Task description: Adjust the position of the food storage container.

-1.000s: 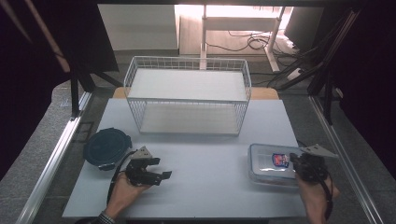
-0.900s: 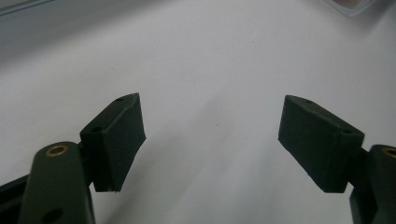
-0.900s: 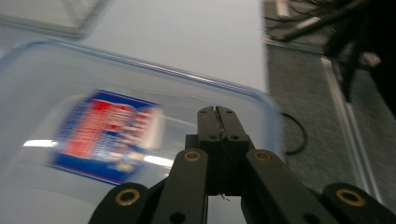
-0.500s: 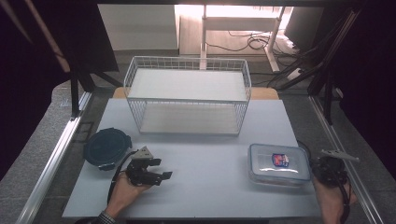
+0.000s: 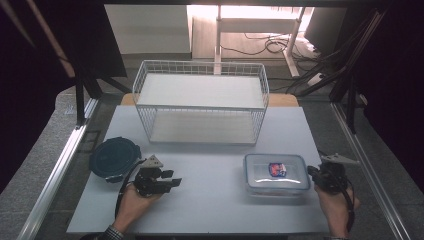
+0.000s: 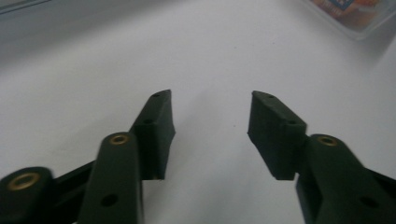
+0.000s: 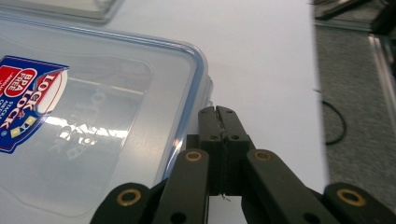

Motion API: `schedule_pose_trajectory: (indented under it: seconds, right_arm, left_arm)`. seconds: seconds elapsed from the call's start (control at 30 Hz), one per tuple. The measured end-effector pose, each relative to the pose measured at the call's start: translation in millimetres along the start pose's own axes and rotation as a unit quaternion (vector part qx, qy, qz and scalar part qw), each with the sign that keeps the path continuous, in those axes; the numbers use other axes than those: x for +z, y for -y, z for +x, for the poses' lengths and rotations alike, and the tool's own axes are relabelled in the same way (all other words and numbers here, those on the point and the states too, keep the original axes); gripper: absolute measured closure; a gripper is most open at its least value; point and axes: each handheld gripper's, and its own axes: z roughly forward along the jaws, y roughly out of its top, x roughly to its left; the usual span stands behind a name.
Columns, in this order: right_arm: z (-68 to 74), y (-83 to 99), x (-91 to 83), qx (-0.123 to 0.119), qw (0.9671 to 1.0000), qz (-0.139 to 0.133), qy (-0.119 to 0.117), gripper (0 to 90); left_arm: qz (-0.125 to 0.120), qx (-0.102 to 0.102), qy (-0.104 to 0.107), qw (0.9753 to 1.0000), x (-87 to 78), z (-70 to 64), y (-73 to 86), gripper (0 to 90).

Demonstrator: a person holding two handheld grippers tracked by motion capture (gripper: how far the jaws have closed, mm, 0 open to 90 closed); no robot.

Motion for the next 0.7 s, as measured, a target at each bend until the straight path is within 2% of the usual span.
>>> schedule_pose_trajectory:
  seconds: [0.17,0.33,0.53,0.6,0.7]
  right_arm:
    - [21.5,-8.0,10.4,-0.014,0.9995,0.0,-0.029,89.9]
    - [49.7,-12.9,19.4,-0.026,0.997,0.004,-0.073,89.9]
    - [91.5,-17.4,28.7,-0.051,0.9895,0.009,-0.135,89.8]
    - [108.1,-18.3,30.8,-0.069,0.9863,0.012,-0.149,89.8]
    - [125.0,-18.3,32.2,-0.085,0.9828,0.016,-0.163,89.8]
  left_arm:
    - [0.0,-0.003,-0.003,1.0,-1.1,0.8,-1.3,65.3]
    - [-0.001,-0.008,-0.007,0.9999,-3.3,3.7,-1.8,75.2]
    - [-0.003,-0.017,-0.004,0.9998,-6.9,7.1,-1.0,80.3]
    - [-0.002,-0.018,-0.003,0.9998,-7.7,6.5,-0.3,81.1]
    - [0.002,-0.015,-0.001,0.9999,-9.2,5.1,0.6,81.5]
